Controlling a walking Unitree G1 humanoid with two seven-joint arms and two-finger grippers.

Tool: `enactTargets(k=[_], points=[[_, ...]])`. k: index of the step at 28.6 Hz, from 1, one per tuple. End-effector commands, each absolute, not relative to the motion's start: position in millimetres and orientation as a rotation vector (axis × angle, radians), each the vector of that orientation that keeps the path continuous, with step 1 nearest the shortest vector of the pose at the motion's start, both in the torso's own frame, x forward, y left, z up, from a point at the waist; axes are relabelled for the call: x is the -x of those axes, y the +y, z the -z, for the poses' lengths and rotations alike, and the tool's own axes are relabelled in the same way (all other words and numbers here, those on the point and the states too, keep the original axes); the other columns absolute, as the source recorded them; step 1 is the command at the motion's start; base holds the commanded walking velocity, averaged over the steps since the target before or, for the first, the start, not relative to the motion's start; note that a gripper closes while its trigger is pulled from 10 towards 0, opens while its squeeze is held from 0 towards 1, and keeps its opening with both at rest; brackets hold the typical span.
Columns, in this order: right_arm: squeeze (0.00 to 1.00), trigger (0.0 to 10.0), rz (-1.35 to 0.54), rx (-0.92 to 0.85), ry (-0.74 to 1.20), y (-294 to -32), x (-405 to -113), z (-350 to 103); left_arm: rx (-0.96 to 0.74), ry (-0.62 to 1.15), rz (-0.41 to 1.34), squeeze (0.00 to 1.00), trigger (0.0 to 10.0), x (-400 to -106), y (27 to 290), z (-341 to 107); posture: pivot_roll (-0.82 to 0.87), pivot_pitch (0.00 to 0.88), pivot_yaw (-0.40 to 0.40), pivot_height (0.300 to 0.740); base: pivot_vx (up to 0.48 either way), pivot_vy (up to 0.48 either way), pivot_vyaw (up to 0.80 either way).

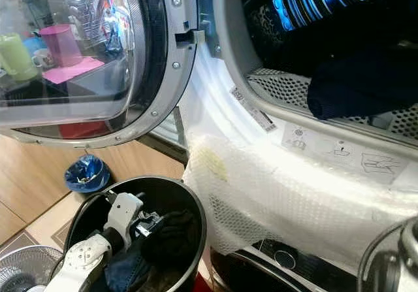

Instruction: Clothes washing

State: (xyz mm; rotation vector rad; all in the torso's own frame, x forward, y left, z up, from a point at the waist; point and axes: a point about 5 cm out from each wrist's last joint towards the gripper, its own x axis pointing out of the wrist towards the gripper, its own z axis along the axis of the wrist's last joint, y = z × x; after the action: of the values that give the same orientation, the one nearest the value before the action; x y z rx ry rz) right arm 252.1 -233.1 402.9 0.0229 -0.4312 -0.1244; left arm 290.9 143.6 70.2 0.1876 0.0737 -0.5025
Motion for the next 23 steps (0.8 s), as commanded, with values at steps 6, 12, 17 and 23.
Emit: enactTargets(k=[6,12,17,23], points=[[0.0,10.0,-0.061,0.118,-0.44,-218.6,-225.5,-397.8,-0.2,0.086,0.503,0.0,10.0,-289.7,146.2,-69.7,0.02,0.109,0.086,0.74,0.0,0.0,0.0],[0.0,10.0,-0.33,0.269,-0.59,-205.5,-183.6,-396.8,-0.194,0.087,0.513,0.0,10.0,-288.8,145.2,-69.1,0.02,0.102,0.078,0.74,0.0,0.0,0.0],[0.0,10.0,-0.642,0.3,-0.547,-181.6,-162.7,-362.1,-0.193,0.088,0.518,0.0,10.0,-288.5,145.6,-68.9,0.02,0.102,0.078,0.74,0.0,0.0,0.0],[0.0,10.0,-0.795,0.297,-0.425,-164.1,-158.6,-333.7,-0.191,0.086,0.522,0.0,10.0,-289.3,146.8,-69.9,0.02,0.098,0.078,0.74,0.0,0.0,0.0]])
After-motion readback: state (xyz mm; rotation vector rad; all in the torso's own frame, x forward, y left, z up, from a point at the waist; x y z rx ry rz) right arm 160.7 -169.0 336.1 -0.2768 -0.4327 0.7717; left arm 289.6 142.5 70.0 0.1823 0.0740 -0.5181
